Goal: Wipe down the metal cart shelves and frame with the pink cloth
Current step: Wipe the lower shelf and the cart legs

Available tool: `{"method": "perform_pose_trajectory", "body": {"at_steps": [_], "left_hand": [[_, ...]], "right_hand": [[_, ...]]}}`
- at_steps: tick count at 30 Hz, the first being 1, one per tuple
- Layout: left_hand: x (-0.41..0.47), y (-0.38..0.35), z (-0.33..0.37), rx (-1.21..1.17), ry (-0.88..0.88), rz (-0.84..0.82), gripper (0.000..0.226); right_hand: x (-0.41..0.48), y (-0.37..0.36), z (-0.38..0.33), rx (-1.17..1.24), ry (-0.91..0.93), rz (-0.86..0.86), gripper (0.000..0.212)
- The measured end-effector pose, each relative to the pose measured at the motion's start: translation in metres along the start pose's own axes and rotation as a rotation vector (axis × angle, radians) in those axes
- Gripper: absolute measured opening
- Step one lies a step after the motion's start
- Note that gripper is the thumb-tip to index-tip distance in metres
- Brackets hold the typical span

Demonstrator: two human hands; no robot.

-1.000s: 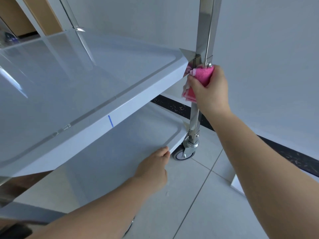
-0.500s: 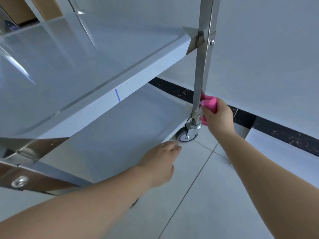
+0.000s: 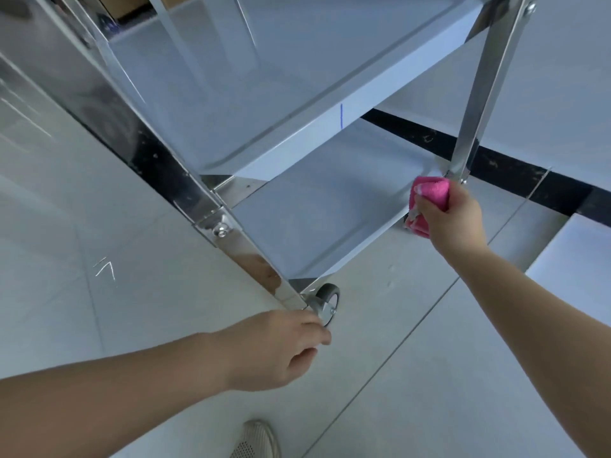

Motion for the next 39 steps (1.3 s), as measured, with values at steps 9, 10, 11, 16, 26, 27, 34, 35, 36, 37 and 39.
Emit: {"method": "perform_pose_trajectory", "body": {"at_steps": [9,10,11,16,26,27,34,35,36,37,39], "left_hand": [[-0.021,0.011,-0.056,-0.248,0.507,0.17,0.025],[-0.017,0.016,-0.058,-0.34,0.492,0.187,0.024],[-0.013,0.02,-0.058,-0.425,0.449,0.186,0.021],[-0.001,0.032,-0.053,-0.512,0.288,0.174,0.02],[0.027,0.036,-0.05,-0.42,0.128,0.127,0.017],[0.028,0.036,-0.05,-0.415,0.12,0.129,0.018],[0.03,0.034,-0.049,-0.394,0.126,0.137,0.02],[0.03,0.034,-0.049,-0.39,0.127,0.136,0.021],[0.03,0.034,-0.049,-0.386,0.128,0.137,0.021],[0.03,0.034,-0.049,-0.382,0.129,0.136,0.021],[0.03,0.034,-0.049,-0.375,0.122,0.136,0.021]], "right_hand": [[-0.005,-0.024,0.017,-0.003,-0.093,-0.074,0.021],[-0.005,-0.026,0.018,-0.006,-0.115,-0.08,0.021],[-0.005,-0.027,0.019,-0.011,-0.142,-0.087,0.021],[-0.006,-0.027,0.025,-0.185,-0.174,-0.052,0.037],[0.037,0.029,0.045,-0.074,-0.19,0.349,0.035],[0.042,0.033,0.046,-0.056,-0.199,0.353,0.033],[0.071,0.029,0.053,0.006,-0.19,0.263,0.03],[0.072,0.024,0.054,0.01,-0.19,0.24,0.031],[0.073,0.019,0.054,0.015,-0.191,0.227,0.033],[0.073,0.015,0.054,0.029,-0.196,0.219,0.033],[0.071,0.009,0.056,0.056,-0.189,0.201,0.035]]}}
Point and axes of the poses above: each hand's wrist, its own x-axis towards the middle knuckle, its own y-axis out of the back of the hand, z = x × y, the point moved 2 cm from there along x, towards the middle knuckle, and after that the axes turned 8 degrees about -z, right-handed, at the moved point
